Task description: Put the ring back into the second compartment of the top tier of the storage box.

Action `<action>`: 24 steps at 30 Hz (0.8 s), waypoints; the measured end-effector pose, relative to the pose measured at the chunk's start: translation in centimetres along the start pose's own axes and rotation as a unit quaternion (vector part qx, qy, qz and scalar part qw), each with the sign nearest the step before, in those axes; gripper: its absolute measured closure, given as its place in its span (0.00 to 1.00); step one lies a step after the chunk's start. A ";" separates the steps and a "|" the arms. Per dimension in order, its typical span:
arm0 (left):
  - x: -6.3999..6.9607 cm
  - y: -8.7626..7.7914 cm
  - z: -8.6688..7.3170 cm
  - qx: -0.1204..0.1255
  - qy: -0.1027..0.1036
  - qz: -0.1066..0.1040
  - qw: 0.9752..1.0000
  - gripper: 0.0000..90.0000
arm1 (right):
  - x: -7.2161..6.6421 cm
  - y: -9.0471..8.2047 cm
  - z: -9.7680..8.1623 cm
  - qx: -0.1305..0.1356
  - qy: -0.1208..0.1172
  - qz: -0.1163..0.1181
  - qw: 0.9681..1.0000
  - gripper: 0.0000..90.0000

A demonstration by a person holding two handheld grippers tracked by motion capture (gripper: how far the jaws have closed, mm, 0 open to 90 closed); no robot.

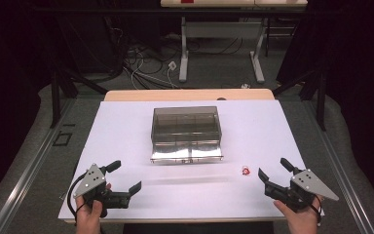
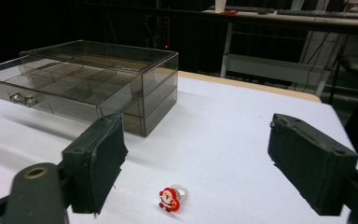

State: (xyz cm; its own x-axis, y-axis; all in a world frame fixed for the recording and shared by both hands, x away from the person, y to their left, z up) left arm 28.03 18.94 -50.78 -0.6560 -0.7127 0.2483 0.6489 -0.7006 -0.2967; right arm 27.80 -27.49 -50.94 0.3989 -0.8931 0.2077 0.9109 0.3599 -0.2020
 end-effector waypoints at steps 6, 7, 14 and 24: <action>0.0 0.1 -0.2 -0.004 0.002 0.001 1.000 0.00 | -0.1 0.6 -0.3 -0.016 0.009 0.006 1.000 0.23; -0.2 0.1 -0.4 -0.004 -0.002 0.000 1.000 0.00 | -0.2 0.8 -0.3 -0.014 0.008 0.009 1.000 0.23; -0.6 -0.3 -0.5 0.003 -0.020 0.002 1.000 0.00 | -0.7 2.0 -0.1 -0.016 -0.006 0.021 1.000 0.26; -0.8 -0.3 -0.6 0.004 -0.035 0.000 0.999 0.00 | -1.7 4.1 -0.3 -0.029 -0.032 0.037 0.998 0.23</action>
Point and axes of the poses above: each handheld gripper's, and its own axes: y roughly forward along the jaws, z roughly out of its top, x roughly to its right, the point moved 5 cm from there along y, roughly forward along the jaws, and after that the axes turned 11 degrees about -y, right-handed, at the moved point
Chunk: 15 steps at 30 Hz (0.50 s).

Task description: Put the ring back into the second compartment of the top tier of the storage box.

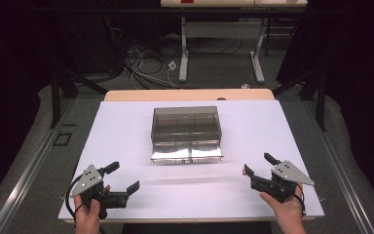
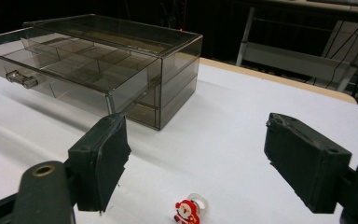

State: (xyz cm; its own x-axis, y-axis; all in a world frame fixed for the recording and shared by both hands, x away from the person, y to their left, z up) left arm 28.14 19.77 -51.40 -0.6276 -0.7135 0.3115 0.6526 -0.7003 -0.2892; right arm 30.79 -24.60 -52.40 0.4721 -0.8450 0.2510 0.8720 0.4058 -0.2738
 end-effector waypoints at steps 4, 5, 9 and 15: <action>0.0 0.1 0.0 -0.004 0.006 0.000 1.000 0.00 | -0.2 0.6 0.0 -0.003 0.004 0.009 1.000 0.28; 0.0 0.2 0.0 -0.003 0.003 -0.001 1.000 0.00 | -0.3 0.8 0.0 -0.008 0.005 0.011 1.000 0.28; 0.0 0.4 0.0 -0.002 0.005 -0.001 1.000 0.00 | -0.4 1.5 -0.3 -0.018 0.014 0.015 1.000 0.31; 0.1 0.4 -0.2 -0.005 0.006 0.001 1.000 0.00 | -0.3 2.5 -0.8 -0.040 0.047 0.016 0.998 0.34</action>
Point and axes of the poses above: each handheld gripper's, and its own axes: y roughly forward along the jaws, z roughly out of its top, x roughly to its right, the point moved 5 cm from there along y, roughly forward along the jaws, and after that the axes turned 11 degrees about -y, right-handed, at the moved point
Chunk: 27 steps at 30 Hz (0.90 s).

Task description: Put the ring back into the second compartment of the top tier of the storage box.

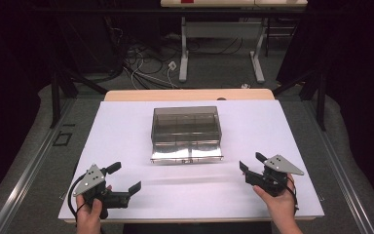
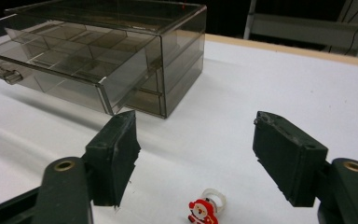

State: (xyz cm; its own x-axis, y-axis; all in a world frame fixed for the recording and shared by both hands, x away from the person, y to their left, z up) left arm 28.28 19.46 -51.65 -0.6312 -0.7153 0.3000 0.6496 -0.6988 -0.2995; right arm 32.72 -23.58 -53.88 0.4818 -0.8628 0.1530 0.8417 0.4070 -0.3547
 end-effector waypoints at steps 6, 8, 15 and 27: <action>0.0 0.0 -0.1 -0.003 -0.004 -0.001 1.000 0.00 | 0.1 1.0 -0.4 -0.025 0.015 0.012 0.999 0.37; 0.0 0.1 -0.2 -0.006 -0.002 -0.001 1.000 0.00 | 0.1 1.3 -0.6 -0.033 0.018 0.016 0.999 0.38; 0.1 0.2 -0.3 -0.010 0.003 -0.002 1.000 0.00 | 0.3 2.0 -1.3 -0.053 0.016 0.023 0.998 0.39; 0.0 0.2 -0.4 -0.015 -0.001 -0.003 1.000 0.00 | 0.4 2.4 -2.3 -0.076 0.036 0.032 0.996 0.41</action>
Point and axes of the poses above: each handheld gripper's, and its own axes: y roughly forward along the jaws, z roughly out of its top, x roughly to its right, the point moved 5 cm from there along y, roughly forward along the jaws, and after that the axes turned 11 degrees about -y, right-handed, at the moved point
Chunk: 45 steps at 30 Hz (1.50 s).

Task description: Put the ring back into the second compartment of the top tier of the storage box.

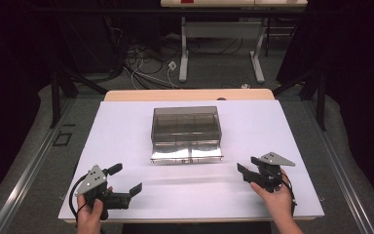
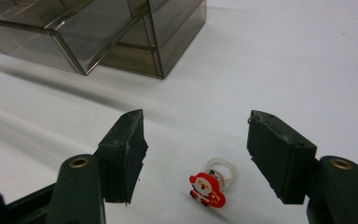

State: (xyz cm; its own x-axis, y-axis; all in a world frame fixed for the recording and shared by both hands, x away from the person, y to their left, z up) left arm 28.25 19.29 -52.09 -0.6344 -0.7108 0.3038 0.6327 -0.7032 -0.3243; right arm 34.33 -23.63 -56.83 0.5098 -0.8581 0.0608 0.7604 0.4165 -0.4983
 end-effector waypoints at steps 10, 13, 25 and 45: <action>0.0 0.1 -0.1 -0.001 -0.001 -0.001 1.000 0.00 | -0.1 0.5 -0.8 -0.021 0.010 -0.008 1.000 0.45; 0.0 0.1 -0.1 -0.003 -0.002 0.000 1.000 0.00 | -0.2 0.7 -1.0 -0.027 0.010 -0.006 1.000 0.46; 0.0 0.1 -0.1 -0.004 -0.001 -0.001 1.000 0.00 | -0.2 1.2 -1.8 -0.060 0.008 -0.006 0.998 0.50; 0.0 0.1 -0.2 -0.006 0.001 -0.001 1.000 0.00 | 0.0 1.3 -2.3 -0.081 0.009 -0.005 0.997 0.61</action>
State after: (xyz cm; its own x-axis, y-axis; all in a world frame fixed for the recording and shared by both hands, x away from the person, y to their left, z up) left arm 28.27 19.24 -52.26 -0.6369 -0.7090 0.3028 0.6257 -0.7049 -0.3342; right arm 34.40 -23.75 -59.47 0.4931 -0.8684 0.0515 0.6901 0.3544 -0.6310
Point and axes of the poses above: each handheld gripper's, and its own axes: y roughly forward along the jaws, z roughly out of its top, x roughly to its right, the point moved 5 cm from there along y, roughly forward along the jaws, and after that the axes turned 11 degrees about -y, right-handed, at the moved point
